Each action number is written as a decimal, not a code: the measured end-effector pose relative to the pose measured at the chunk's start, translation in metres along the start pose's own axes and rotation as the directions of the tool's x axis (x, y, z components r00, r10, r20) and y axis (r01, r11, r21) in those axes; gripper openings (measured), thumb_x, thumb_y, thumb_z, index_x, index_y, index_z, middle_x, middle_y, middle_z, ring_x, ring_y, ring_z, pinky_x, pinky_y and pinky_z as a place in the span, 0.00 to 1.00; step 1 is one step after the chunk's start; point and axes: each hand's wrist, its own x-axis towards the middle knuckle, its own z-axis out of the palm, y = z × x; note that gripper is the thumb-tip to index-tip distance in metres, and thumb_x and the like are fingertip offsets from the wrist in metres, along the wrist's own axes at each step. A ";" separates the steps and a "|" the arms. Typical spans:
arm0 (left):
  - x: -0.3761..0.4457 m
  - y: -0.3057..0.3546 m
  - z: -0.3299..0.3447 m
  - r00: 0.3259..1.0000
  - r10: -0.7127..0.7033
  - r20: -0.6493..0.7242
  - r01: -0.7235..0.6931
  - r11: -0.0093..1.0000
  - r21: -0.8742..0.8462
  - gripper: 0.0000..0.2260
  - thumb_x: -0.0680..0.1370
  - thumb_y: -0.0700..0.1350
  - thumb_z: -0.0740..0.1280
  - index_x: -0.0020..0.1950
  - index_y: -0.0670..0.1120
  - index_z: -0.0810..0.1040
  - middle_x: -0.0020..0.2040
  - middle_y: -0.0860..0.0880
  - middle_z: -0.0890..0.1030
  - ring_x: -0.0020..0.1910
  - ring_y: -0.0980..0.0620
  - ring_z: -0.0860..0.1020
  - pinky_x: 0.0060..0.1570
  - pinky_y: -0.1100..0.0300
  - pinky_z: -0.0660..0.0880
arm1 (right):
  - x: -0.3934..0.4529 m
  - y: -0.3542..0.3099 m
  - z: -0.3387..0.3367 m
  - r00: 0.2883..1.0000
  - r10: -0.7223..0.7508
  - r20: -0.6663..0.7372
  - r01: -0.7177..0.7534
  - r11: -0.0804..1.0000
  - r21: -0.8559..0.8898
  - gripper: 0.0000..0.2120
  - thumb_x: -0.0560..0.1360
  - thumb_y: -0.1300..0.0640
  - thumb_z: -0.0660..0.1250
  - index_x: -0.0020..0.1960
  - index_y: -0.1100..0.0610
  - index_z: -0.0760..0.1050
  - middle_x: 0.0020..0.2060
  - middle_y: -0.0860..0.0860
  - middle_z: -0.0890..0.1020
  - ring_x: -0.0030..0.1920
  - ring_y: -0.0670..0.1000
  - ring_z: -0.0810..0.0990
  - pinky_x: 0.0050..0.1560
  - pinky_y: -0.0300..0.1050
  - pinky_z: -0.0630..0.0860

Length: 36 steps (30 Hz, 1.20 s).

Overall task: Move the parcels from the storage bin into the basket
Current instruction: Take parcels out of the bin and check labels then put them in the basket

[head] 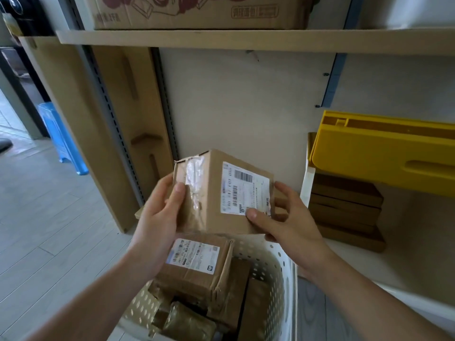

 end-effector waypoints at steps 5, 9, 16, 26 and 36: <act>0.002 -0.001 -0.008 0.987 0.152 -0.056 -0.144 0.982 0.123 0.11 0.84 0.49 0.59 0.66 0.55 0.74 0.51 0.47 0.86 0.45 0.49 0.86 0.34 0.54 0.82 | -0.003 -0.003 -0.005 0.983 -0.132 -0.130 0.123 0.990 -0.070 0.28 0.72 0.57 0.78 0.67 0.43 0.72 0.50 0.41 0.83 0.48 0.42 0.84 0.42 0.42 0.84; -0.002 -0.006 -0.009 0.988 0.097 0.119 -0.103 0.994 0.046 0.25 0.78 0.66 0.59 0.69 0.54 0.73 0.59 0.47 0.84 0.58 0.46 0.83 0.52 0.50 0.81 | -0.004 -0.008 -0.012 0.973 -0.173 -0.153 0.185 0.981 0.065 0.13 0.75 0.61 0.73 0.56 0.48 0.78 0.42 0.43 0.85 0.45 0.46 0.86 0.36 0.37 0.82; -0.001 -0.011 -0.006 0.982 -0.008 0.186 0.002 1.000 0.031 0.20 0.77 0.57 0.60 0.69 0.58 0.75 0.60 0.51 0.84 0.59 0.50 0.83 0.54 0.54 0.80 | -0.002 -0.006 -0.010 0.970 -0.142 -0.199 0.155 0.986 0.054 0.06 0.83 0.61 0.62 0.55 0.55 0.77 0.42 0.48 0.85 0.42 0.42 0.86 0.34 0.33 0.79; 0.002 -0.014 -0.013 0.988 -0.033 0.149 0.029 0.999 0.025 0.21 0.76 0.58 0.60 0.68 0.58 0.75 0.59 0.51 0.85 0.58 0.50 0.83 0.57 0.51 0.78 | -0.001 -0.003 -0.010 0.988 -0.105 -0.109 0.102 0.994 -0.037 0.05 0.84 0.58 0.60 0.54 0.53 0.74 0.43 0.47 0.86 0.42 0.45 0.86 0.35 0.37 0.80; 0.006 -0.012 -0.012 0.998 -0.067 0.021 0.067 0.997 -0.035 0.15 0.85 0.51 0.56 0.68 0.58 0.77 0.57 0.50 0.85 0.57 0.50 0.83 0.46 0.44 0.83 | -0.004 -0.004 -0.004 0.990 -0.142 0.004 0.142 0.990 0.020 0.05 0.84 0.61 0.61 0.56 0.54 0.73 0.50 0.46 0.86 0.54 0.45 0.84 0.49 0.34 0.79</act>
